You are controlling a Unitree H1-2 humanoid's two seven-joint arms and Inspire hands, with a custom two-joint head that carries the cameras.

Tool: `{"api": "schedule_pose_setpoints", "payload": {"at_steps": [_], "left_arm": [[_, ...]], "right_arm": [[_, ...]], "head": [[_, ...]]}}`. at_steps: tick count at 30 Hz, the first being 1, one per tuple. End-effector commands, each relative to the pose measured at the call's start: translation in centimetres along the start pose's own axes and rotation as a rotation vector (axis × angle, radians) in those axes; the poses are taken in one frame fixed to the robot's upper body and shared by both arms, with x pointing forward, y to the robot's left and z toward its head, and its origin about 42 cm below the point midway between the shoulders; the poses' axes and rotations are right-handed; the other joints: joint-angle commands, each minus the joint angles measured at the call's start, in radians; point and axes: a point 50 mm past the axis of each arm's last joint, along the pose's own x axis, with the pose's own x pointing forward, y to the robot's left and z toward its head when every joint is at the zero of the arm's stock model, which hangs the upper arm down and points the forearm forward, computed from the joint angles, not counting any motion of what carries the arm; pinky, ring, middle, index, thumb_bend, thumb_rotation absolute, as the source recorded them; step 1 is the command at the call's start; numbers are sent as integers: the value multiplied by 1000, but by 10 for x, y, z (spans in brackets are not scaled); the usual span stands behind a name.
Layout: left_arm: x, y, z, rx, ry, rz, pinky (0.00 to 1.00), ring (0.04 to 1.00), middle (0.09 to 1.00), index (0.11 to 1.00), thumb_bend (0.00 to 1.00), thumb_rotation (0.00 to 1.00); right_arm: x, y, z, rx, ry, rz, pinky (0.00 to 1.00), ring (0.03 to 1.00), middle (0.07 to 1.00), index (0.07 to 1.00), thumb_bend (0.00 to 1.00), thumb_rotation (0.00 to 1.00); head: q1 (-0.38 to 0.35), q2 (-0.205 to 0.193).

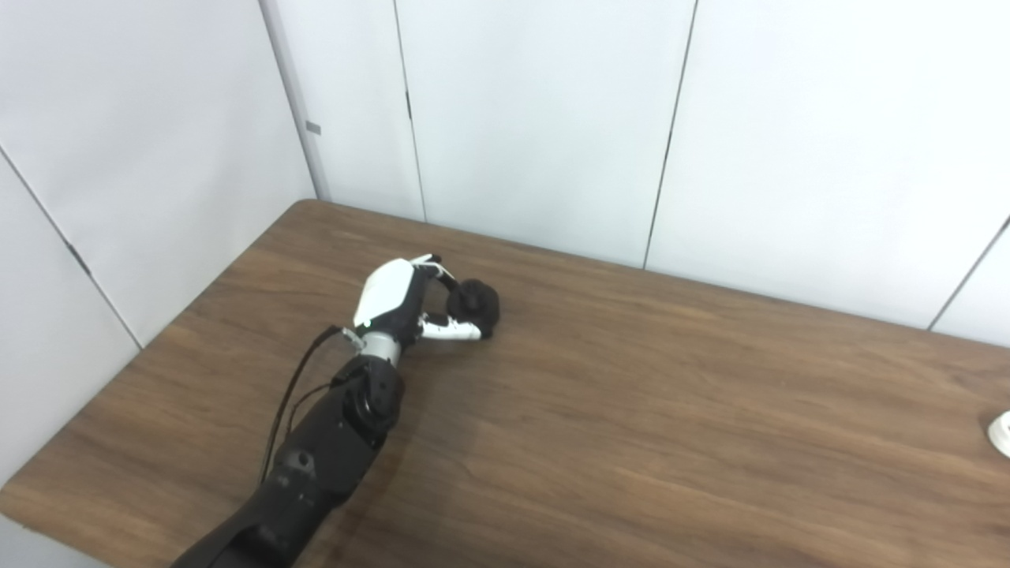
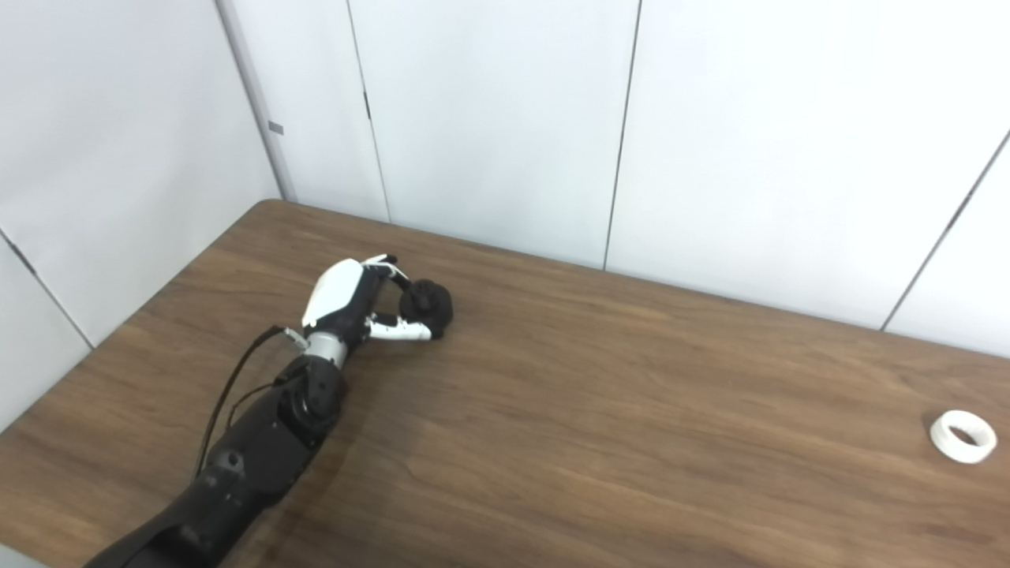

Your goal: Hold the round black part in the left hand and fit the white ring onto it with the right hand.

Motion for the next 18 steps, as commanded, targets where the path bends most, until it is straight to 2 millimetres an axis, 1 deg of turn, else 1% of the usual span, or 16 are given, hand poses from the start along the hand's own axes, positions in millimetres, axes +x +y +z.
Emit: {"api": "schedule_pose_setpoints", "payload": {"at_steps": [1, 11, 14, 16, 18], "left_arm": [[3, 13, 6, 73, -56, 0, 1000, 946, 922, 481, 514, 52], [-22, -11, 36, 204, -255, -116, 1000, 966, 918, 480, 515, 50], [-30, -17, 43, 215, -300, -144, 1000, 974, 924, 480, 514, 51], [-35, -20, 48, 217, -333, -162, 1000, 982, 930, 476, 515, 50], [-43, -25, 54, 221, -382, -188, 1000, 987, 936, 476, 514, 52]], "right_arm": [[-5, 14, -1, 37, 16, 19, 1000, 1000, 1000, 1000, 699, 854], [1, 22, 1, 50, 4, 17, 1000, 1000, 1000, 1000, 747, 860], [3, 24, 2, 47, -4, 18, 1000, 1000, 1000, 1000, 747, 859], [6, 25, 3, 35, -9, 17, 1000, 1000, 1000, 1000, 740, 876], [8, 28, 5, 37, -5, 21, 1000, 1000, 1000, 1000, 742, 881]], "head": [[-7, 4], [-45, 16], [-62, 21], [-73, 25], [-97, 30]]}}
